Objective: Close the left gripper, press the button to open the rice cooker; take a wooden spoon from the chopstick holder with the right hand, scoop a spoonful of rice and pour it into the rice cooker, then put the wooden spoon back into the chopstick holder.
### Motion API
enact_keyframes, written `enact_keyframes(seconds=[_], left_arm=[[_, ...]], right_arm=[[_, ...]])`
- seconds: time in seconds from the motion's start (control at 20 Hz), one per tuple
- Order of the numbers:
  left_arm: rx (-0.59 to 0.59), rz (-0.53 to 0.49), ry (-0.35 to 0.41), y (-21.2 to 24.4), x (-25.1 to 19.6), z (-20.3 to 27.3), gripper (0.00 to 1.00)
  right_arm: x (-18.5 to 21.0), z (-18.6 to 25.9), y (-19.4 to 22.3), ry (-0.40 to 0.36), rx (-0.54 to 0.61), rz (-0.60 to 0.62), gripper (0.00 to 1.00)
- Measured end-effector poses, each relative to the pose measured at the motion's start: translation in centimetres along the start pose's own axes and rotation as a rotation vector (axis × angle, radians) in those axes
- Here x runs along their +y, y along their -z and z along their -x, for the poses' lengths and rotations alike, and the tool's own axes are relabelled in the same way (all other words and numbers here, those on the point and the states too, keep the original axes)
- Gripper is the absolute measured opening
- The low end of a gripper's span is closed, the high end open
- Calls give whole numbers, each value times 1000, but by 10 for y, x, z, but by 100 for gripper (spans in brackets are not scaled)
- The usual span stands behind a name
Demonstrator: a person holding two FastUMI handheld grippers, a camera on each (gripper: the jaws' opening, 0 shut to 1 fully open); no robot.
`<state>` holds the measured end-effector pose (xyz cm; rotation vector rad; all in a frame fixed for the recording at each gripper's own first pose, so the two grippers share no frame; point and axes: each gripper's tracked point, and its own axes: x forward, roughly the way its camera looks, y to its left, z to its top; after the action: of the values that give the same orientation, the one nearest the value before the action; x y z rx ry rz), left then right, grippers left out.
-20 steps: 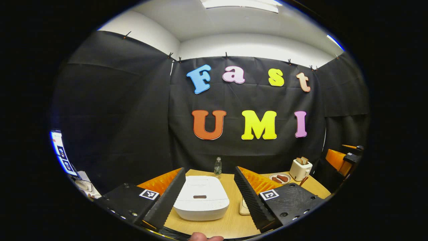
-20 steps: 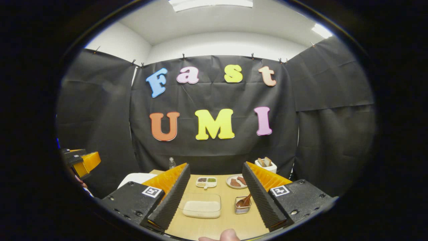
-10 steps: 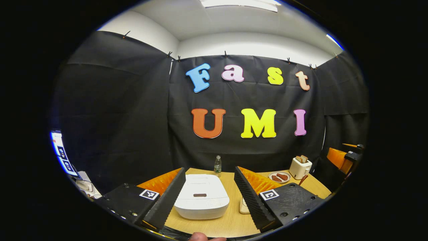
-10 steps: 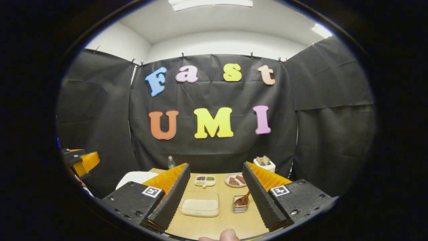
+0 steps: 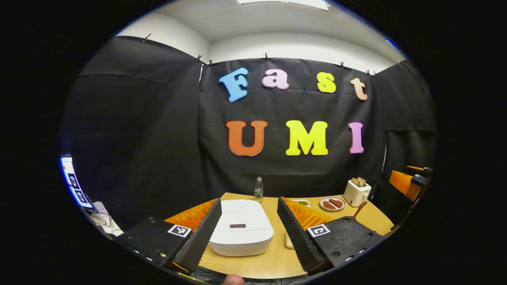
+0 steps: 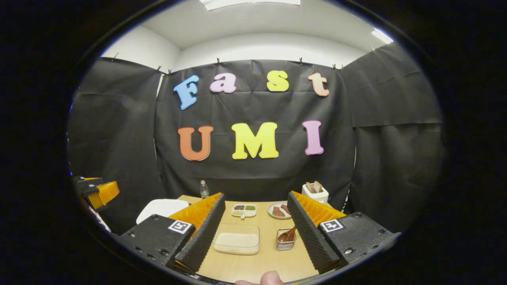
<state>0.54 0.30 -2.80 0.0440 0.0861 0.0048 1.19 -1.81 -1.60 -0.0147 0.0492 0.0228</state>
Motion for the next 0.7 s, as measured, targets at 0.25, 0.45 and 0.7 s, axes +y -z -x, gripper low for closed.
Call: enact_keyframes(seconds=[0.25,0.45,0.7], left_arm=[[85,15,-29,16,4,-32,19],[210,65,-1,40,-1,-59,5],[345,115,62,64,-4,-96,0]], right_arm=[[-33,-19,-2,18,-9,-7,100],[-62,-36,8,39,6,-35,100],[-94,-53,19,83,28,-71,100]])
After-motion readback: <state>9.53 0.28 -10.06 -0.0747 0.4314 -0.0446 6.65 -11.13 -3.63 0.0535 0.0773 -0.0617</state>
